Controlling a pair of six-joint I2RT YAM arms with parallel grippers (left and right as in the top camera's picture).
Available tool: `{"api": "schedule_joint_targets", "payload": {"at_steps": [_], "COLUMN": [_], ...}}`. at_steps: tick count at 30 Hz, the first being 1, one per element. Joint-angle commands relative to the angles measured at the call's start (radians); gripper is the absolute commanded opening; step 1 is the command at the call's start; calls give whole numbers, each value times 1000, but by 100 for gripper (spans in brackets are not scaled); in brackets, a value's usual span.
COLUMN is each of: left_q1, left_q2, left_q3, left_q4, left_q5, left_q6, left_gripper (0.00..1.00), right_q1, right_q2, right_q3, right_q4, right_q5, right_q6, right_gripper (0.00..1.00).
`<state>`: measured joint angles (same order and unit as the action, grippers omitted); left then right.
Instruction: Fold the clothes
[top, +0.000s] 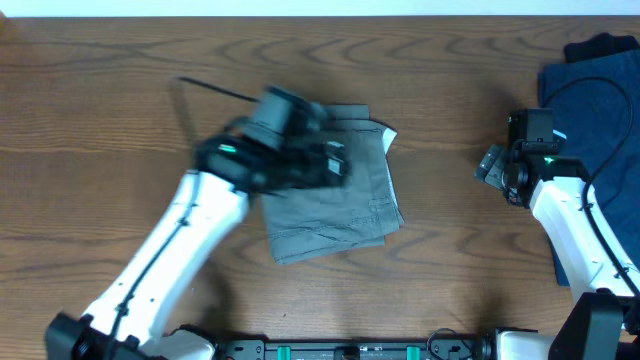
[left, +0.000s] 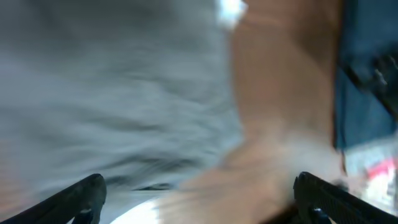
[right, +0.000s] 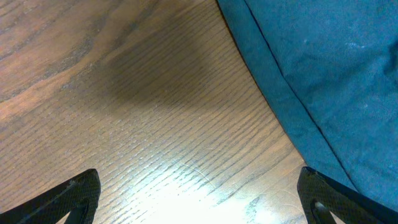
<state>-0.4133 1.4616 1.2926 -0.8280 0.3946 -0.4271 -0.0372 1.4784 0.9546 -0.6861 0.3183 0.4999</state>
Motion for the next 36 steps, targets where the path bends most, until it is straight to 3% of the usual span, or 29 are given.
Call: {"api": "schedule_joint_targets", "payload": {"at_steps": [1,5,12,18,23,32,33,36], "left_q1": [130,252,350,381,382,373,370,362], "left_q2": [6,57,205,358,449,504,505,505], "left_q3": [3,-39,-97,-97,-97,-103,-106,-109], "left_q4": [-36,-63,-42,-9,11,23,30,43], "left_q5": [-48,-32,40,103,243,250,250,254], "left_q6": [93,153,243,286,366,371,371,370], "left_gripper": [98,98,98,98,98,99,95,68], "right_q1": [-2,-2,-2,-2,-2,-2,-2,-2], "right_q2": [-6,-6,-6,-6,-6,-6,-6,-6], "right_q3": [14,14,14,14,14,14,14,14], "right_q4": [1,1,1,1,1,1,1,1], "right_q5": [17,17,17,17,17,17,17,17], "right_q6": [-7,-7,-7,-7,-7,-7,-7,-7], "right_gripper": [99,99,99,99,99,99,99,99]}}
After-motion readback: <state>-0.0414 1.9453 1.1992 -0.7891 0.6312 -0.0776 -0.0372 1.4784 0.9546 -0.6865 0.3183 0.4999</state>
